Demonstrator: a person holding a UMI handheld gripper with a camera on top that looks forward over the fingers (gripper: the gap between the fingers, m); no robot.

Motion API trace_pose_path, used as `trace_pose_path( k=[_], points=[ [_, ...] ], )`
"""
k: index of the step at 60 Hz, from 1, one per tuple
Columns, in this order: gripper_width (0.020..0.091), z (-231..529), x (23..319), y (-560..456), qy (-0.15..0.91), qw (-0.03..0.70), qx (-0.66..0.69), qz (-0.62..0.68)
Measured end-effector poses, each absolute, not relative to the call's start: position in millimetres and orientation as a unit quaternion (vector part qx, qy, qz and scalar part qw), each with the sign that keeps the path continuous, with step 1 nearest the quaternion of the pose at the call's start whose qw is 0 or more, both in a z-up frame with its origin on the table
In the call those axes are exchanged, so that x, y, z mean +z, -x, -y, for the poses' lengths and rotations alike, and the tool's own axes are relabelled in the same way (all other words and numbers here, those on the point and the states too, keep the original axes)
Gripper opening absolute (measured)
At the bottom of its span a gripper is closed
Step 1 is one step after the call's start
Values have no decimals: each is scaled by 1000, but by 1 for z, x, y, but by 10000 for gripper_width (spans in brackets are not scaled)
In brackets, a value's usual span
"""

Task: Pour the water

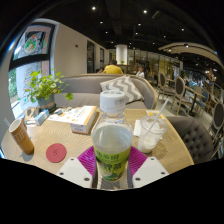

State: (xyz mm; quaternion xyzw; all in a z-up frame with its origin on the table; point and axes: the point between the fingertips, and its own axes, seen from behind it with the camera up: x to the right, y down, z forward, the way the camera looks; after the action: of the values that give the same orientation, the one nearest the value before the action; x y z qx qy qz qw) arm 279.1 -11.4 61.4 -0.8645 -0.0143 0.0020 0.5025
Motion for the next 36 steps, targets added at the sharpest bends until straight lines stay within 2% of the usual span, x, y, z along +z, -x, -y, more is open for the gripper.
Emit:
trace_pose_path(
  k=[4, 10, 23, 31, 36],
  points=[
    [377, 11, 64, -277, 868, 495, -9, 19],
    [376, 8, 83, -274, 861, 505, -39, 30],
    [376, -1, 164, -247, 825, 523, -178, 116],
    [377, -8, 215, -200, 767, 520, -302, 224],
    [377, -13, 233, -160, 720, 504, -371, 300]
  ],
)
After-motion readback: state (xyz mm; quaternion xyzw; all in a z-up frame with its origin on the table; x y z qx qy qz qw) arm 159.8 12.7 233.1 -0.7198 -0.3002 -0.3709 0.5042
